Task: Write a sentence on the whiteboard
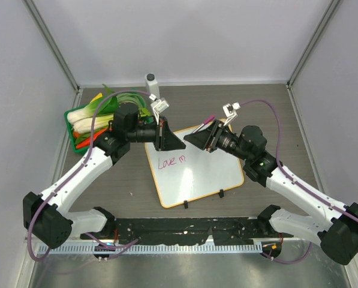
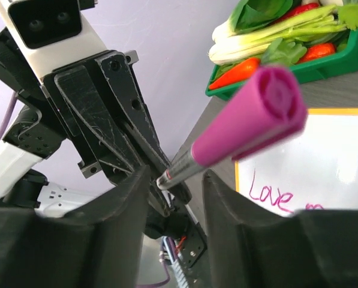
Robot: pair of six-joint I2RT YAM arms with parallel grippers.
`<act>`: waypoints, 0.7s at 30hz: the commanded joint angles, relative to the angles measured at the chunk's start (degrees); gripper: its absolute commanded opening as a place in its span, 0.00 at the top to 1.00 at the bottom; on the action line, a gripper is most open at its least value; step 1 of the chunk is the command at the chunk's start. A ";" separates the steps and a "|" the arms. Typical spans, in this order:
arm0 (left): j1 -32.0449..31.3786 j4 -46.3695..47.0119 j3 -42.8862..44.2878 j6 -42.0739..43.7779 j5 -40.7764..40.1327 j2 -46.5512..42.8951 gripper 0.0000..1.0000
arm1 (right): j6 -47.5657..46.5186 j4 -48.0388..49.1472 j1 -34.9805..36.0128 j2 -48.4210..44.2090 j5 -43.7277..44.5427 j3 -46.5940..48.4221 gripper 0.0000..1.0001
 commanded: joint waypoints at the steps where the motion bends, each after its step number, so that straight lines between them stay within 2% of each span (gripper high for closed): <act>1: 0.33 -2.54 2.97 0.57 -1.69 -1.38 1.00 | -4.11 -2.50 -0.54 -1.83 -0.27 2.87 0.42; 2: 0.33 -2.80 3.32 0.66 -0.98 -1.38 1.00 | -4.20 -2.51 -0.80 -2.01 -1.15 3.05 0.32; 8: 0.33 -3.51 5.08 1.10 3.93 -0.50 1.00 | -1.39 5.12 -1.42 -0.43 -9.14 2.61 0.24; 11: 0.33 -3.86 5.87 1.19 5.79 0.20 1.00 | 0.80 8.65 -1.51 1.06 -12.74 2.43 0.24; 13: 0.42 -4.12 6.23 1.54 7.37 0.64 1.00 | 1.77 10.50 -1.51 1.86 -13.19 2.26 0.27; 15: 0.33 -5.00 6.40 2.24 8.07 1.00 1.00 | 2.30 11.99 -1.59 2.38 -14.24 2.35 0.42; 18: 0.42 -5.35 6.32 2.51 8.43 1.26 1.00 | 2.48 12.44 -1.51 2.74 -15.39 2.87 0.54; 19: 0.33 -5.53 6.31 2.86 8.86 1.17 1.00 | 2.39 12.26 -1.59 2.65 -15.04 2.96 0.62; 21: 0.33 -5.88 6.23 3.38 8.87 1.09 1.00 | 2.39 11.82 -1.59 1.95 -13.73 2.09 0.61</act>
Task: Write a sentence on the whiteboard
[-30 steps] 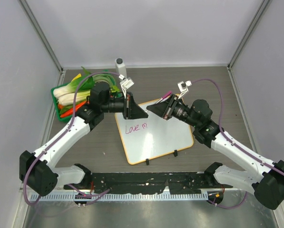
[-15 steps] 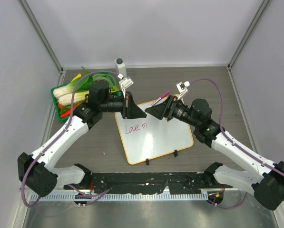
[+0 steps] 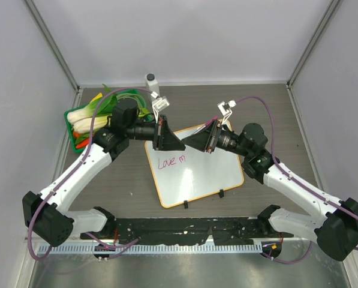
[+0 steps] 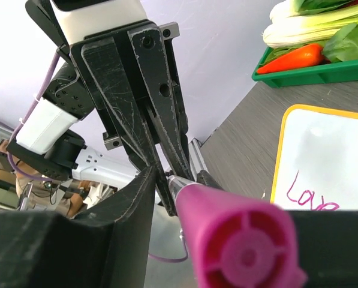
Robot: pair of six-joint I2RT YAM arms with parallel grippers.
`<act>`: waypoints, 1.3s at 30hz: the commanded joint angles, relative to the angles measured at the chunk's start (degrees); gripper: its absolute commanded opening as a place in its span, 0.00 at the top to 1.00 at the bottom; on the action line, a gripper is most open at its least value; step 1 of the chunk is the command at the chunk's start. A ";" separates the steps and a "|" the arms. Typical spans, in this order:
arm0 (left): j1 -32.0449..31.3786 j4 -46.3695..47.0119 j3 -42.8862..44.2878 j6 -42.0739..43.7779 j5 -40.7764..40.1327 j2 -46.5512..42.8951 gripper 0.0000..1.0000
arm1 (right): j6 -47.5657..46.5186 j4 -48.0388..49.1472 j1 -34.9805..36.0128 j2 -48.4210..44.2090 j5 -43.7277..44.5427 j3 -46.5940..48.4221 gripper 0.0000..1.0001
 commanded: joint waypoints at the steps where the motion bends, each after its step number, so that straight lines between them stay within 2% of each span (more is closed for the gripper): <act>1: 0.09 -1.16 1.86 2.14 2.79 -0.16 1.00 | 1.01 4.56 -0.19 -1.11 -0.35 1.52 0.59; 8: 0.09 -1.78 1.24 2.84 3.84 -0.43 1.00 | 1.28 3.86 -0.90 -1.56 0.36 1.25 0.49; 14: 0.09 -1.51 0.71 2.84 4.72 -0.87 1.00 | 1.11 3.86 -1.34 -0.24 -1.31 1.77 0.47; 16: 0.09 -1.69 0.54 3.02 5.08 -0.87 1.00 | 1.28 4.21 -1.25 0.12 -1.75 1.95 0.51; 18: 0.09 -1.86 0.36 3.20 5.16 -1.04 1.00 | 1.19 4.83 -1.25 0.82 -3.32 2.39 0.58; 19: 0.09 -1.95 0.36 3.28 4.99 -0.95 1.00 | 1.19 4.92 -1.25 1.51 -4.03 2.65 0.66; 22: 0.09 -2.04 0.36 3.46 4.73 -0.95 1.00 | 0.84 4.57 -1.25 1.87 -6.14 3.01 0.78; 23: 0.09 -2.04 0.27 3.37 4.55 -0.95 1.00 | 0.67 4.30 -1.25 1.87 -6.32 2.92 0.86; 25: 0.09 -2.13 0.19 3.64 4.37 -1.13 1.00 | -0.12 2.56 -1.25 1.52 -6.67 2.92 0.98; 28: 0.18 -3.97 0.36 4.51 2.45 -1.30 1.00 | -2.31 -0.43 -1.25 0.04 -5.54 2.66 0.99; 29: 0.09 -4.67 0.45 4.86 1.40 -1.74 0.97 | -3.80 -2.62 -1.25 -0.32 -3.79 2.57 0.99; 30: 0.09 -5.46 0.36 4.95 -0.01 -2.01 0.86 | -4.34 -3.77 -1.25 -1.37 -2.99 2.31 0.98; 31: 0.18 -6.16 0.19 5.13 -1.93 -2.53 0.68 | -5.65 -5.44 -1.25 -1.90 -1.33 2.04 0.99; 32: 0.26 -6.78 -0.16 5.22 -3.96 -3.23 0.42 | -6.45 -6.76 -1.16 -2.60 -0.53 1.87 0.98; 34: 0.70 -7.49 -1.65 4.52 -9.92 -4.90 0.20 | -8.55 -10.01 -1.25 -3.57 2.72 1.86 0.99; 36: 2.01 -6.61 -4.28 2.33 -14.06 -7.18 0.14 | -10.75 -13.88 -1.25 -4.80 6.85 1.78 0.99; 39: 6.14 -5.65 -8.42 -1.10 -16.71 -10.26 0.13 | -13.13 -18.10 -1.16 -7.69 14.92 0.11 0.99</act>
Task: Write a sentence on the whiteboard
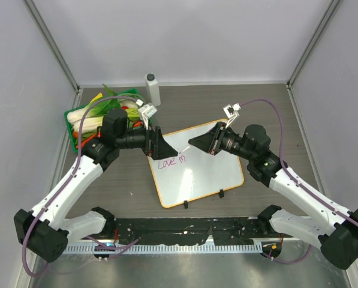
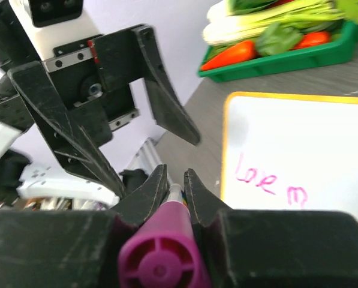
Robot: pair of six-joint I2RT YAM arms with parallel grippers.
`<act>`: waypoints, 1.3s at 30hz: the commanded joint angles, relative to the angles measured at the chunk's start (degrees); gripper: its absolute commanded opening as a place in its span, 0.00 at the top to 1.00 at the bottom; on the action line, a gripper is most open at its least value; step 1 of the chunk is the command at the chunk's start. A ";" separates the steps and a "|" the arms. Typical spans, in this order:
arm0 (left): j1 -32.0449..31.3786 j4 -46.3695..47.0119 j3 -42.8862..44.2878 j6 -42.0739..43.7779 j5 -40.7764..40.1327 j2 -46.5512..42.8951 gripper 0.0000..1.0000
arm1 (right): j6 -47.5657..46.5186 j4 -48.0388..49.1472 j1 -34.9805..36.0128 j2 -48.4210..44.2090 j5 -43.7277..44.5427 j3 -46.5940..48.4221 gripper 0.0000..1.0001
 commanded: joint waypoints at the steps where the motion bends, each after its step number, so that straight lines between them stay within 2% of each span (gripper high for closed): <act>1: 5.67 0.71 -5.62 -5.04 -8.54 -6.04 0.13 | -6.20 -6.96 0.08 -4.80 11.97 -0.90 0.99; 4: 9.97 -2.17 -8.27 -7.07 -14.68 -8.95 0.14 | -7.61 -8.63 0.00 -6.99 18.11 -2.57 0.99; 7: 14.28 -3.68 -10.38 -9.00 -16.55 -10.36 0.16 | -8.14 -8.55 0.08 -7.70 20.24 -3.54 0.99; 12: 19.47 0.18 -13.90 -14.27 -10.23 -6.60 0.19 | -9.20 -7.23 0.08 -7.35 21.83 -4.42 0.98; 19: 20.01 11.86 -17.94 -17.53 -3.90 0.79 0.27 | -10.34 -6.26 0.00 -6.21 21.92 -4.07 0.99; 26: 19.92 16.09 -19.35 -14.11 -3.89 5.80 0.48 | -10.78 -5.39 0.08 -5.42 21.22 -4.77 0.98; 32: 19.83 27.16 -21.55 -17.70 -3.89 9.93 0.66 | -13.15 -3.98 0.08 -3.84 20.16 -5.82 0.99; 36: 19.92 24.29 -18.57 -16.22 -3.81 13.18 0.88 | -14.55 -3.01 0.00 -2.35 19.98 -6.44 0.99; 39: 19.92 22.26 -16.81 -15.08 -2.93 14.07 0.95 | -15.78 -2.75 0.17 -1.82 20.68 -6.44 0.98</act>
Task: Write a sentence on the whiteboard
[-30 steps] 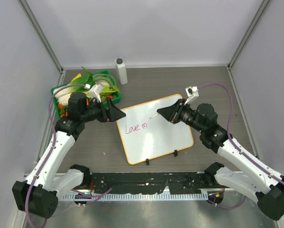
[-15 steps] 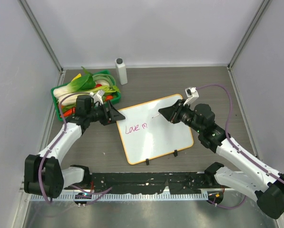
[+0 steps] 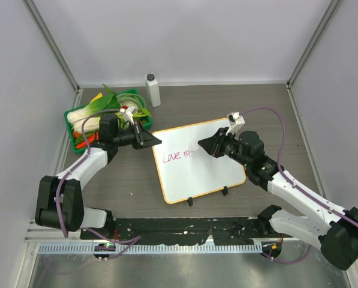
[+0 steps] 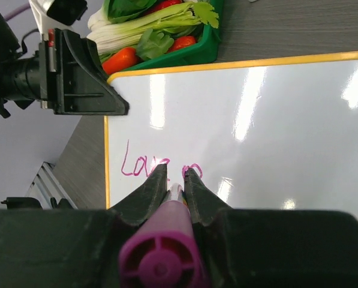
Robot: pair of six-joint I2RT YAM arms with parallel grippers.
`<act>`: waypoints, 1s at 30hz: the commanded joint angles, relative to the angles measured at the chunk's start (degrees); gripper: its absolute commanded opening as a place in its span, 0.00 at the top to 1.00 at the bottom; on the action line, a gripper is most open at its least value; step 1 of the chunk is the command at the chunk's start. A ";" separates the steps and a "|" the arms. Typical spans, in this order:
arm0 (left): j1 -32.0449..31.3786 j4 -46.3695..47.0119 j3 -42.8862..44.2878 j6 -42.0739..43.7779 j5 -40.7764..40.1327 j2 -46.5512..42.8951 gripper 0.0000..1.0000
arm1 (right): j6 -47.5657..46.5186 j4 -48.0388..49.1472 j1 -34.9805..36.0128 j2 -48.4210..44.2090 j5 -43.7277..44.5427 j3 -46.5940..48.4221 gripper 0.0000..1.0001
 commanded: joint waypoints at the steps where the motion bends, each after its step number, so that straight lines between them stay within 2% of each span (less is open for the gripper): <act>1: 0.03 -3.08 2.39 5.30 -4.67 2.16 0.97 | -3.65 3.96 0.26 0.35 1.05 -0.32 0.99; 5: 0.03 -9.93 4.23 9.43 -7.04 1.72 1.00 | -4.89 4.92 0.43 0.52 3.34 -0.32 0.99; 18: -0.15 -12.31 3.88 10.23 -7.75 0.05 1.00 | -6.03 7.83 3.24 4.13 7.65 -1.02 0.99; 30: -0.59 -12.31 4.06 10.40 -7.49 0.75 1.00 | -5.51 6.78 6.32 3.78 16.44 -2.08 0.99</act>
